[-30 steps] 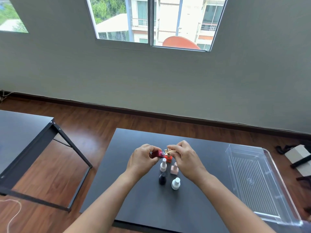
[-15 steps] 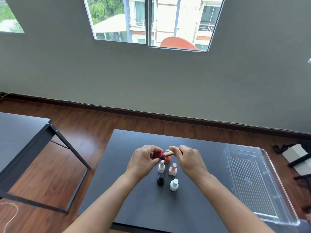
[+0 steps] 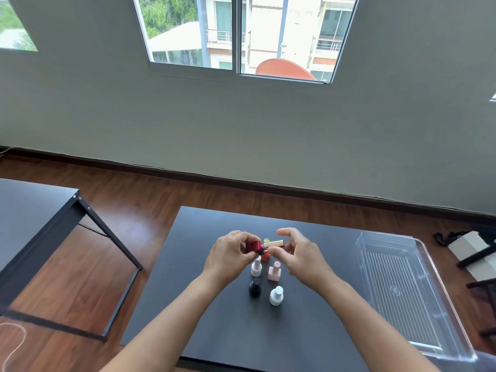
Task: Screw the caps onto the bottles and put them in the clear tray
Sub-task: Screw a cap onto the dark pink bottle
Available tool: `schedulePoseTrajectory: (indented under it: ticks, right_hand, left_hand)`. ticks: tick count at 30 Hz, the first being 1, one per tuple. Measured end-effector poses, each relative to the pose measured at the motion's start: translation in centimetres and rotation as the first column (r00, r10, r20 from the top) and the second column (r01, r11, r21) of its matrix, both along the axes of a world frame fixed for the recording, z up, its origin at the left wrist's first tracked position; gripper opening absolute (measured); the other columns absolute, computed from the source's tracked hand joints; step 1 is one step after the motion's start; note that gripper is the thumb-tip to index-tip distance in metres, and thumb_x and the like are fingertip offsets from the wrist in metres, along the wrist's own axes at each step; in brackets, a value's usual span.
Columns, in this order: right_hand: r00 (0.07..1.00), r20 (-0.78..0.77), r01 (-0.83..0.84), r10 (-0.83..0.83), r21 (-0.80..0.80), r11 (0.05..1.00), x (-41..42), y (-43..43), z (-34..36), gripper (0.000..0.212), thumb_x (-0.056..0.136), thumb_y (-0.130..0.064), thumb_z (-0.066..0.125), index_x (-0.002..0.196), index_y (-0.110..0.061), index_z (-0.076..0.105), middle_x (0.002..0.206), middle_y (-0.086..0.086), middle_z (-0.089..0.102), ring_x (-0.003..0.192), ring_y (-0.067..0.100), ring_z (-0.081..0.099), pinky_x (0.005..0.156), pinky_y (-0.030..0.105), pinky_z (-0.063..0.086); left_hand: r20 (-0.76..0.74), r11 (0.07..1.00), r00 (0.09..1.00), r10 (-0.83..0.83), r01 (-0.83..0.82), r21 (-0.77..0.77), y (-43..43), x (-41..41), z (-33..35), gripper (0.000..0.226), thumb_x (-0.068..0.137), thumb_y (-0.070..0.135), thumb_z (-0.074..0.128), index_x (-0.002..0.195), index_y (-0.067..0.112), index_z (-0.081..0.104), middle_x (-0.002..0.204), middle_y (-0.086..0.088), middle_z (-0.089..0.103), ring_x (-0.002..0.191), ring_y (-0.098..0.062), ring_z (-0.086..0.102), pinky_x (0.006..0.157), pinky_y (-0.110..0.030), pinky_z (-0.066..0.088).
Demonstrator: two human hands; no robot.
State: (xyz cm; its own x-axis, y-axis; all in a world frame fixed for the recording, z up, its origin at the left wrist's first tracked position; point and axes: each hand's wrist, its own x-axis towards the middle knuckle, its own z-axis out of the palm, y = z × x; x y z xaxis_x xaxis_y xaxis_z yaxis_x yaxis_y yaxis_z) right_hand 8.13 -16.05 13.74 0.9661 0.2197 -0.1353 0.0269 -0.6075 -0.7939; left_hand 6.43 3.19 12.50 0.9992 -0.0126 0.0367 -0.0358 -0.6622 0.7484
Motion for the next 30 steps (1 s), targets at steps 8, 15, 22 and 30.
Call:
schedulePoseTrajectory:
  ticks: [8, 15, 22, 30]
  right_hand:
    - [0.999, 0.023, 0.041, -0.041, 0.014, 0.999, -0.4, -0.4, 0.8, 0.034, 0.091, -0.047, 0.055, 0.074, -0.018, 0.062, 0.060, -0.008, 0.072, 0.034, 0.007, 0.055, 0.046, 0.026, 0.052]
    - [1.000, -0.008, -0.012, 0.010, -0.195, 0.981, -0.3, -0.7, 1.0, 0.060, 0.079, -0.082, 0.036, 0.093, -0.030, 0.063, 0.067, -0.008, 0.072, 0.042, 0.005, 0.062, 0.062, 0.029, 0.056]
    - [0.999, 0.040, -0.033, 0.036, -0.077, 0.996, -0.5, -0.7, 0.5, 0.014, 0.090, -0.041, 0.059, 0.083, -0.030, 0.056, 0.068, -0.011, 0.073, 0.041, 0.012, 0.062, 0.053, 0.026, 0.055]
    - [0.997, 0.035, -0.065, 0.074, -0.200, 0.978, -0.7, -0.6, 1.0, 0.040, 0.081, -0.062, 0.059, 0.112, -0.037, 0.052, 0.083, -0.012, 0.069, 0.063, 0.009, 0.064, 0.077, 0.036, 0.056]
  left_hand:
    - [0.020, 0.999, 0.999, -0.025, 0.025, 0.035, -0.4, -0.1, 0.1, 0.021, 0.077, 0.023, 0.077, 0.093, 0.034, 0.071, 0.087, 0.015, 0.065, 0.075, -0.004, 0.061, 0.071, -0.027, 0.056]
    - [0.017, 0.999, 1.000, -0.022, 0.022, 0.032, -0.1, -0.2, 0.1, 0.020, 0.077, 0.024, 0.077, 0.093, 0.035, 0.071, 0.087, 0.015, 0.065, 0.075, -0.003, 0.061, 0.072, -0.028, 0.056]
    - [0.017, 0.998, 1.000, -0.015, 0.014, 0.055, -0.1, -0.1, 0.0, 0.019, 0.077, 0.023, 0.076, 0.090, 0.036, 0.071, 0.086, 0.015, 0.065, 0.073, -0.002, 0.060, 0.070, -0.025, 0.055]
    - [0.003, 0.996, 1.000, -0.016, 0.016, 0.085, 0.0, 0.0, 0.2, 0.018, 0.078, 0.026, 0.075, 0.092, 0.037, 0.070, 0.087, 0.016, 0.064, 0.073, -0.001, 0.059, 0.068, -0.023, 0.053]
